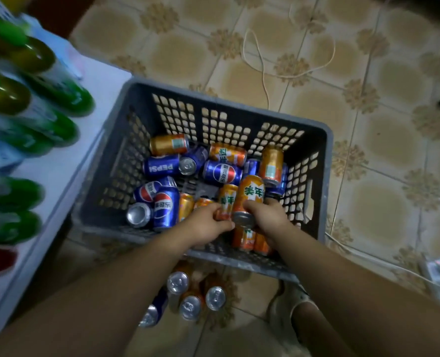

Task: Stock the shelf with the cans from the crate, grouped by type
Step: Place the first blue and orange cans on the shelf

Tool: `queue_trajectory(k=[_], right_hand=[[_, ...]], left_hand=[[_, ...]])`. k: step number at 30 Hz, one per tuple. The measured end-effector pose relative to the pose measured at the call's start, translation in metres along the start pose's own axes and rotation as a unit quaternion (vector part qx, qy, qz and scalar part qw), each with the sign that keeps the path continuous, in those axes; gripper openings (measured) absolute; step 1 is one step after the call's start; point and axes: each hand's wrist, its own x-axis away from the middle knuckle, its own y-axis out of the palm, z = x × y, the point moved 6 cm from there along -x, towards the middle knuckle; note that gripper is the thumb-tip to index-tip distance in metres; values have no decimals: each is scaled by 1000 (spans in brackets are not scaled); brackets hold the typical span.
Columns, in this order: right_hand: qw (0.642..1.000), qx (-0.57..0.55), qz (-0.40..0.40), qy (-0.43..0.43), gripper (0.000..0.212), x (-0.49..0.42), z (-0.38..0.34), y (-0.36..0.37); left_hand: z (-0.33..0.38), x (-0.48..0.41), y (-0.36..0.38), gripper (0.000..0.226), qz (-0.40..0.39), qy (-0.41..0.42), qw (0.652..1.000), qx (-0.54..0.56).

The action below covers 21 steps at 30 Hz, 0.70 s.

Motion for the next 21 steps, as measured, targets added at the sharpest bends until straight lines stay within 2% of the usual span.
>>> queue_trajectory(k=[3, 8, 11, 14, 17, 21], right_hand=[[995, -39, -70, -66, 64, 62, -36, 23], [967, -37, -176, -178, 54, 178, -96, 56], [951, -31, -202, -234, 49, 254, -134, 69], [931, -6, -222, -288, 38, 335, -167, 83], [895, 70, -239, -369, 46, 415, -185, 112], [832, 112, -266, -474, 69, 519, -194, 166]], left_hand=[[22, 51, -22, 42, 45, 44, 991, 120], [48, 160, -79, 34, 125, 130, 964, 196], [55, 237, -110, 38, 143, 160, 946, 244], [52, 314, -135, 52, 165, 185, 939, 238], [40, 392, -155, 50, 201, 205, 929, 232], [14, 502, -187, 53, 300, 239, 902, 198]])
